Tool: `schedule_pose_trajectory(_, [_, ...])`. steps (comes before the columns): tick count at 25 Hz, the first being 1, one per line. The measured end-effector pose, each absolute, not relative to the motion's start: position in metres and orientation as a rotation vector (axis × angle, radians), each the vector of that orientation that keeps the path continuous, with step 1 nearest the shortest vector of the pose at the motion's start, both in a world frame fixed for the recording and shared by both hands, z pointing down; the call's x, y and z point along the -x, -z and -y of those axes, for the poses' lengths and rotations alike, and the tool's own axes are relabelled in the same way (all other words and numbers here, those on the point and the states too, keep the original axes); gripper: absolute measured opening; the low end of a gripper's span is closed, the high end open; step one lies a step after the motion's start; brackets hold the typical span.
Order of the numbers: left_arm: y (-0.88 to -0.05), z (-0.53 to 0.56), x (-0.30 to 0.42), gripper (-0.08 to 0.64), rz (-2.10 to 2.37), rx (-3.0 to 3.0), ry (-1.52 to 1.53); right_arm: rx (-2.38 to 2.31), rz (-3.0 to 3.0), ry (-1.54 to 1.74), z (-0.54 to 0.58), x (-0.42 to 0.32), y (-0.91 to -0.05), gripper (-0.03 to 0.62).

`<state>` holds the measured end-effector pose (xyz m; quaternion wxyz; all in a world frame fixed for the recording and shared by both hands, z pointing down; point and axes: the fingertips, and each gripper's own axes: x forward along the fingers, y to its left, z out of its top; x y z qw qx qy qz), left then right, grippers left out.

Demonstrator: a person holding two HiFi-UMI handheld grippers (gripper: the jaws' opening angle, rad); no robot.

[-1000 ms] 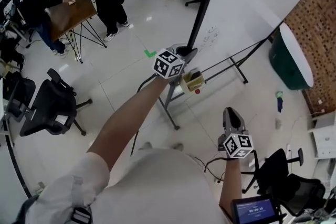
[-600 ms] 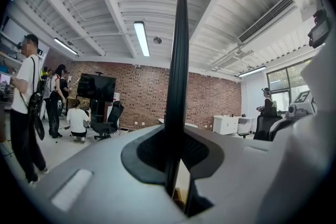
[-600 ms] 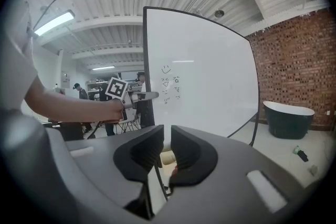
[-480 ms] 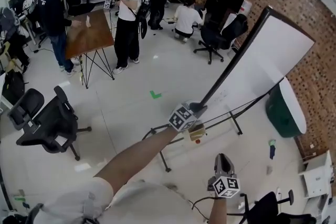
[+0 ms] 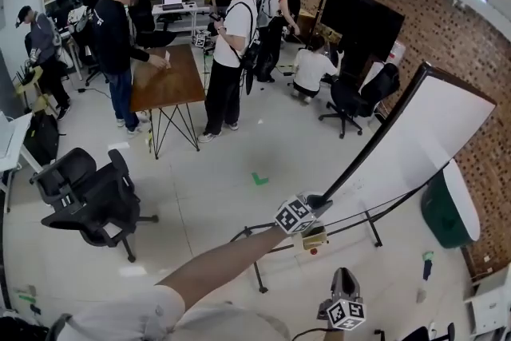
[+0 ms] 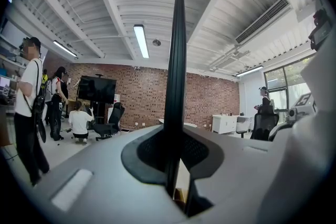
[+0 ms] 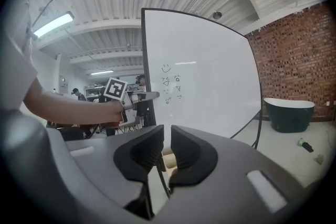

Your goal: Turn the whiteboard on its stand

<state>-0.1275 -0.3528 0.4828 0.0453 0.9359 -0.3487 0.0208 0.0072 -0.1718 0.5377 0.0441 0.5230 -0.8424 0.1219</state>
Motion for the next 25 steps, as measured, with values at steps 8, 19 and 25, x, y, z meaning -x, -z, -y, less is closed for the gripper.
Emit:
schedule_pose_trajectory(8, [-0.484, 0.341, 0.166, 0.066, 1.114, -2.859, -0.070, -1.526, 2.635, -0.374, 0.159, 0.014, -0.538, 0.049])
schedule_pose_trajectory(19, [-0.480, 0.300, 0.205, 0.067, 1.147, -2.875, -0.058, -1.541, 2.633, -0.437, 0.114, 0.009, -0.554, 0.046])
schedule_pose_trajectory(25, [-0.477, 0.278, 0.225, 0.069, 1.169, -2.881, -0.049, -1.516, 2.642, -0.439, 0.101, 0.018, -0.553, 0.046])
